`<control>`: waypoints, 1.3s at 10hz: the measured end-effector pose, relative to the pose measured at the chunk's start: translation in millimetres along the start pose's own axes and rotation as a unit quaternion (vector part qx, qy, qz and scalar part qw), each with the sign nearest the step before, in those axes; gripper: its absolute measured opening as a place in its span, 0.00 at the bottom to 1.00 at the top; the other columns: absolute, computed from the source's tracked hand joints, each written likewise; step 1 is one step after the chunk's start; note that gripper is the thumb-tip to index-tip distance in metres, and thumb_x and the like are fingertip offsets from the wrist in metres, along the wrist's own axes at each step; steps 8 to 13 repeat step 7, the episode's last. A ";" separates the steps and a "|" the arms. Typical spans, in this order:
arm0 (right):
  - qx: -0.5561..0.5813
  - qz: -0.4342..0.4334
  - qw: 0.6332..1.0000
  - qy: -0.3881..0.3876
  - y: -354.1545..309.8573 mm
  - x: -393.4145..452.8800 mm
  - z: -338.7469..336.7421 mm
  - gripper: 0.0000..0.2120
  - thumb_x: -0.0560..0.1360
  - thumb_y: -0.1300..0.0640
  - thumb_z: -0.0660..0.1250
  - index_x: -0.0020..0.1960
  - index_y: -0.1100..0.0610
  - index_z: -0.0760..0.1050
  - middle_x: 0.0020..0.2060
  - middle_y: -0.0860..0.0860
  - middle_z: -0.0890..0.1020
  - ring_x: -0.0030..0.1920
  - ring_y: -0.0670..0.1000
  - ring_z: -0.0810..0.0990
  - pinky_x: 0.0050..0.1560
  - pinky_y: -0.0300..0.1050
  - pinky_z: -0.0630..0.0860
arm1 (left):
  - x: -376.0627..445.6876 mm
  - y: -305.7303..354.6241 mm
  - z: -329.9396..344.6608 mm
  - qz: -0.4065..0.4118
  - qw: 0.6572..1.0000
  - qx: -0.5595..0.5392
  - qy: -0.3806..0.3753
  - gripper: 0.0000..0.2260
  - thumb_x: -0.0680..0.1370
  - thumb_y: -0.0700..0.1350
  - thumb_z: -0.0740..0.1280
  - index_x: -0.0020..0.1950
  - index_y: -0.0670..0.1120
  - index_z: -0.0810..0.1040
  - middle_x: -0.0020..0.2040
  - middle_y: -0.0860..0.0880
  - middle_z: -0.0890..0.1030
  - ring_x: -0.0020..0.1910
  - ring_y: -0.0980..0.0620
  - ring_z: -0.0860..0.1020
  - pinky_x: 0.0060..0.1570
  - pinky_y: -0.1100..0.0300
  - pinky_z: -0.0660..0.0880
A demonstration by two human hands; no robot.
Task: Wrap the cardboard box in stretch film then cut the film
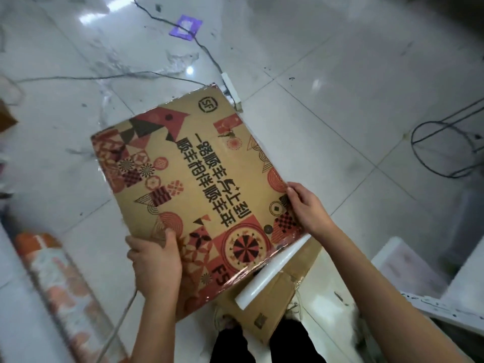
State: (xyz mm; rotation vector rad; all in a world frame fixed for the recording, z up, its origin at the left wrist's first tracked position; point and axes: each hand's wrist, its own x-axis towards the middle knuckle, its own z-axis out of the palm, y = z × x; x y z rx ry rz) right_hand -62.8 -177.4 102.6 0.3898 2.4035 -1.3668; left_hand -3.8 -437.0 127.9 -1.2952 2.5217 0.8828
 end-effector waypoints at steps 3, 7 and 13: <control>-0.106 0.050 0.991 0.064 -17.2 21.6 -13.9 0.16 0.79 0.45 0.56 0.57 0.54 0.74 0.48 0.49 0.78 0.53 0.54 0.78 0.56 0.55 0.75 | -42.8 1.8 -1.1 0.052 0.995 0.047 -0.067 0.35 0.80 0.53 0.58 0.75 0.34 0.44 0.68 0.34 0.65 0.62 0.36 0.71 0.50 0.47 0.73; -0.268 0.012 0.962 0.057 -32.3 9.5 -10.7 0.23 0.80 0.42 0.48 0.64 0.56 0.68 0.58 0.55 0.76 0.59 0.57 0.76 0.55 0.51 0.73 | -65.0 -18.8 -0.4 0.037 0.995 0.021 -0.090 0.37 0.79 0.53 0.59 0.76 0.35 0.43 0.70 0.37 0.64 0.63 0.41 0.71 0.48 0.53 0.73; -0.268 0.012 0.962 0.057 -32.3 9.5 -10.7 0.23 0.80 0.42 0.48 0.64 0.56 0.68 0.58 0.55 0.76 0.59 0.57 0.76 0.55 0.51 0.73 | -65.0 -18.8 -0.4 0.037 0.995 0.021 -0.090 0.37 0.79 0.53 0.59 0.76 0.35 0.43 0.70 0.37 0.64 0.63 0.41 0.71 0.48 0.53 0.73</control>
